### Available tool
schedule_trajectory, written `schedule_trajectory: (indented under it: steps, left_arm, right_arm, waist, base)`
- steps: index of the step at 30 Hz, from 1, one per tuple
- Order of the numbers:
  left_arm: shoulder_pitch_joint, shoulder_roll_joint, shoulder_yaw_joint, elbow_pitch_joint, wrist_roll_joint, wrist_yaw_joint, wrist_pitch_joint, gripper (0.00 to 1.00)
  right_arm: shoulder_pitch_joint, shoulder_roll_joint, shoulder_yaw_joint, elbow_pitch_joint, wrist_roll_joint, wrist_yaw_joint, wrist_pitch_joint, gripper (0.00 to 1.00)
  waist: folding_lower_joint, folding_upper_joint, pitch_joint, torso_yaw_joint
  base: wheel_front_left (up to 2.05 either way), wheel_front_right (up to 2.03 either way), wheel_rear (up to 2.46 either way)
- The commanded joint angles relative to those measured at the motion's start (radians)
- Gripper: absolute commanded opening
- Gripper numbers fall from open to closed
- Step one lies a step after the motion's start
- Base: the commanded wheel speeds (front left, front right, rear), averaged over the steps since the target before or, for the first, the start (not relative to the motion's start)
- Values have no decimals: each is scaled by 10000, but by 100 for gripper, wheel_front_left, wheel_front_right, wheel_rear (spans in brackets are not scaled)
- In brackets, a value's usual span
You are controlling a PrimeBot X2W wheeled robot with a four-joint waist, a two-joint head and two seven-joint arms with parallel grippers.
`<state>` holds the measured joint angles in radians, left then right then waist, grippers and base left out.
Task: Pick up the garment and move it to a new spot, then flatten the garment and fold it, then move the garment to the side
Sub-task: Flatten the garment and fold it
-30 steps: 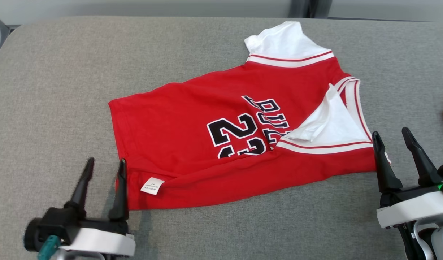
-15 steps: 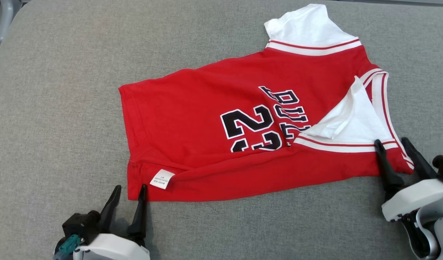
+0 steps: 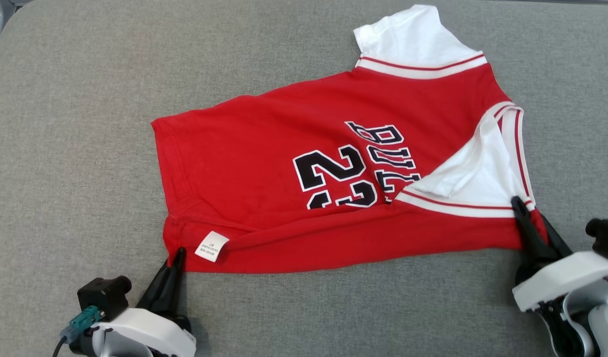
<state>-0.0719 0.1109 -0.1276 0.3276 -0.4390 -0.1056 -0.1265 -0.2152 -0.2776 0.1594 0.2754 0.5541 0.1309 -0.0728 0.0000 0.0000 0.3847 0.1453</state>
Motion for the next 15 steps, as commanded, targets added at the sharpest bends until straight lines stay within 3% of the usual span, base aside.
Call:
schedule_trajectory:
  steps: [1, 6, 15]
  left_arm:
    - [147, 142, -27, 53, 15, 10, 282, 0]
    - [596, 736, 142, -766, -7, 103, 791, 0]
    - [1548, 1526, 687, -2443, -200, 587, 1834, 0]
  right_arm:
    - [409, 78, -59, -89, 133, -2, -47, 0]
    - [1449, 404, -469, -1243, 300, -2, -322, 0]
    - [3403, 1660, -842, -2460, -59, -2, -403, 0]
  waist:
    - [0, 0, -53, -49]
    - [0, 0, -232, -252]
    - [0, 0, -436, -714]
  base:
    - [0, 0, 0]
    - [0, 0, 0]
    - [0, 0, 0]
